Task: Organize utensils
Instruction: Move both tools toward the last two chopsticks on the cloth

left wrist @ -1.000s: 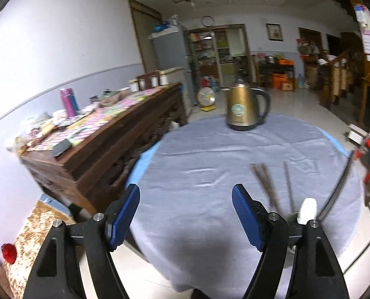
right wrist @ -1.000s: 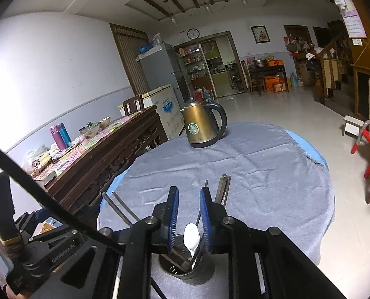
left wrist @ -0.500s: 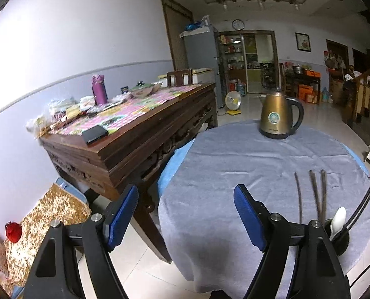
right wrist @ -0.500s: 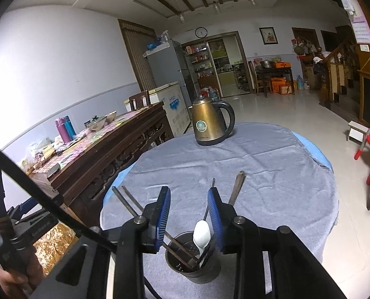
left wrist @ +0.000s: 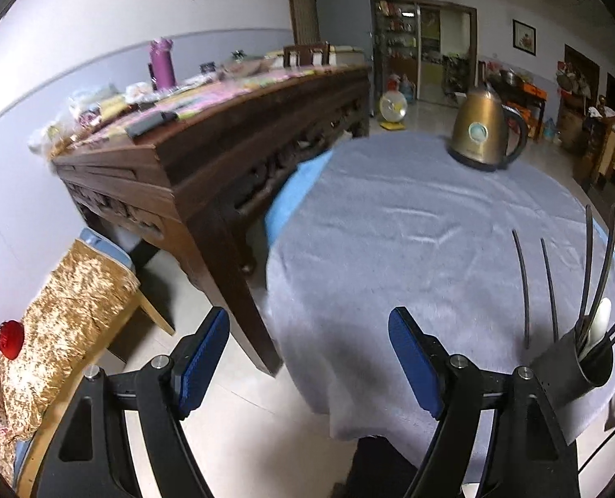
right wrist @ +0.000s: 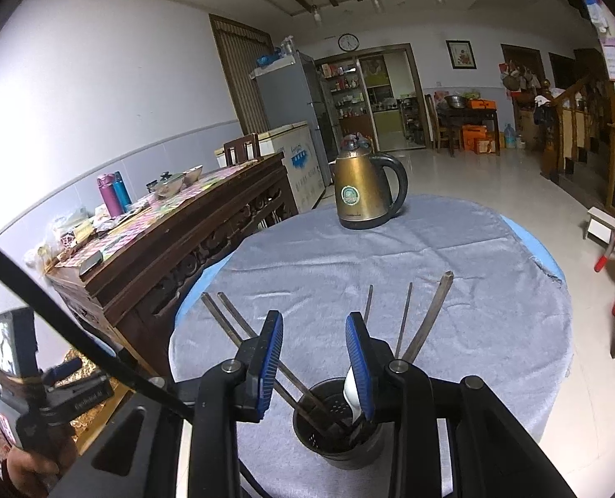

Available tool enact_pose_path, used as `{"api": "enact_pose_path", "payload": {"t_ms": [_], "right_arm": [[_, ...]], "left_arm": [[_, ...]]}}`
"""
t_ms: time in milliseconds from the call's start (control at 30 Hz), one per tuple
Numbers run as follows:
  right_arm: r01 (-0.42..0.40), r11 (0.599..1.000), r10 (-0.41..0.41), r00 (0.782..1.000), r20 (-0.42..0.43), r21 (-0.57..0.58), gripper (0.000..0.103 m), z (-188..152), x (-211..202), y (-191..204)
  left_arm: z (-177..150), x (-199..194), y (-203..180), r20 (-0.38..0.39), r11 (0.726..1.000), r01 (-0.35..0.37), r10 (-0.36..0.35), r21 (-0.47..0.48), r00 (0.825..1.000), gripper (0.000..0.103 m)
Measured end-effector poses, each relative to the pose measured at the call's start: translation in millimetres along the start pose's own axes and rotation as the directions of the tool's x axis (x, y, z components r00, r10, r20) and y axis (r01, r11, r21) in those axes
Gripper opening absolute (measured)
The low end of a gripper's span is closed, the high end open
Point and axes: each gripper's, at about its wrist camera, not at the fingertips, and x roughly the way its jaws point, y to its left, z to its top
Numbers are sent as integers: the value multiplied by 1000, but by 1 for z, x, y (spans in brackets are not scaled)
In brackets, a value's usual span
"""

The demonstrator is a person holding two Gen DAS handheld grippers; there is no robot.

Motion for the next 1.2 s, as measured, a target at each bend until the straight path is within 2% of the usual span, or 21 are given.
{"api": "enact_pose_path", "payload": {"t_ms": [33, 133, 300, 400, 467, 567, 733, 933, 1200], "right_arm": [[5, 1000, -5, 1000, 1, 1, 40, 1, 1, -1], [31, 999, -31, 999, 28, 16, 42, 5, 2, -8], [89, 993, -101, 984, 149, 82, 44, 21, -14, -35], [132, 978, -170, 954, 249, 160, 56, 31, -32, -60], [164, 964, -223, 928, 299, 210, 57, 37, -43, -76], [210, 939, -294, 900, 321, 271, 57, 43, -49, -96], [290, 882, -401, 875, 271, 372, 58, 43, -42, -134], [362, 810, -475, 867, 154, 461, 58, 31, -21, -183], [431, 784, -507, 860, 60, 447, 58, 19, 13, -217]], "left_arm": [[0, 2, -2, -7, 1000, 2, -2, 0, 1000, 80], [-3, 17, -2, -48, 1000, 4, -5, -15, 999, 80], [-9, 50, 4, -128, 999, -14, 9, -38, 992, 80], [-12, 62, 4, -154, 999, -16, 11, -32, 988, 80], [-12, 67, 2, -163, 1000, -14, 10, -25, 987, 80], [-10, 72, -3, -167, 1000, -10, 8, -9, 986, 80], [0, 75, -21, -157, 999, 20, -15, 26, 987, 80], [11, 85, -55, -166, 994, 68, -54, 80, 985, 80], [22, 116, -101, -198, 982, 122, -91, 147, 976, 80]]}}
